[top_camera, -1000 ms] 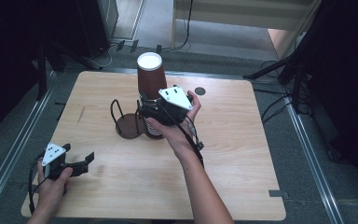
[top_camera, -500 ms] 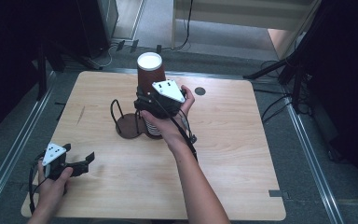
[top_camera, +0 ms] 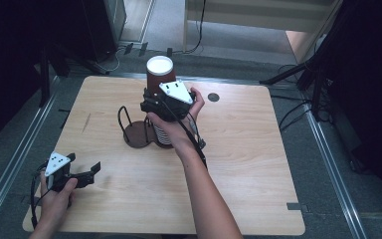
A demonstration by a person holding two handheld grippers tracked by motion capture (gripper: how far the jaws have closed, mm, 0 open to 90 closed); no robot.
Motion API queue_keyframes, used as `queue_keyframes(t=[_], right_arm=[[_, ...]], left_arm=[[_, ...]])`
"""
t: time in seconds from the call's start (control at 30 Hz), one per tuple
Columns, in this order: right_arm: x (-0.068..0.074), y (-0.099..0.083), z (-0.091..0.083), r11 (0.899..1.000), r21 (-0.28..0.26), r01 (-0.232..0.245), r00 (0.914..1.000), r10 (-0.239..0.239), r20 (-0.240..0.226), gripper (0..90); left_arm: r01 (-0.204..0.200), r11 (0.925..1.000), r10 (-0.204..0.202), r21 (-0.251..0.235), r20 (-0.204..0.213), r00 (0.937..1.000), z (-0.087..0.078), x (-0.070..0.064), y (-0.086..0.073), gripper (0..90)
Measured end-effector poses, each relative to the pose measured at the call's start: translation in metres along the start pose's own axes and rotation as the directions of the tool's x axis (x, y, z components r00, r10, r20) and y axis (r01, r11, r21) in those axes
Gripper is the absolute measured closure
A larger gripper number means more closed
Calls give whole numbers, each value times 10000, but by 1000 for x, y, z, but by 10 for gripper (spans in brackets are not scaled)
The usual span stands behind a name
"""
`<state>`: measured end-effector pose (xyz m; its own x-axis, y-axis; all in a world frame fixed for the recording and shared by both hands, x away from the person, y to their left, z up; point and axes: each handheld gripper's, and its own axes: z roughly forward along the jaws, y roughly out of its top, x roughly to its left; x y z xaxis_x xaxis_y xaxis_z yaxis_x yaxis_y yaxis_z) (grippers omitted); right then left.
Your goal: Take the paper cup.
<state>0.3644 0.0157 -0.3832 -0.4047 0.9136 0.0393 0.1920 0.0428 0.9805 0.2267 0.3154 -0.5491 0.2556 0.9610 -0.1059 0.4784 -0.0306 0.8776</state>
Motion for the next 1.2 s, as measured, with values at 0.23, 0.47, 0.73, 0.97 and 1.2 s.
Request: queue_keyframes(t=[0.23,0.47,0.73,0.97,1.2], right_arm=[[0,1,0,10000,40,-51,10000,51,-64,86],[0,7,-1,9999,-60,-95,9999,95,-107,98],[3,23,-3,9995,-304,-34,9999,30,-132,105],[2,41,-6,9988,-382,-309,9991,298,-299,109],[5,54,-8,9975,-661,-244,9991,220,-367,110]], left_arm=[[44,10000,-44,-14,-16,10000,0,0,0,14],[70,10000,-70,-32,-11,10000,0,0,0,14],[36,10000,-37,-32,-40,10000,0,-1,-1,14],[53,10000,-53,-36,-32,10000,0,0,-1,14],[48,10000,-48,-57,-28,10000,0,-1,-1,15]])
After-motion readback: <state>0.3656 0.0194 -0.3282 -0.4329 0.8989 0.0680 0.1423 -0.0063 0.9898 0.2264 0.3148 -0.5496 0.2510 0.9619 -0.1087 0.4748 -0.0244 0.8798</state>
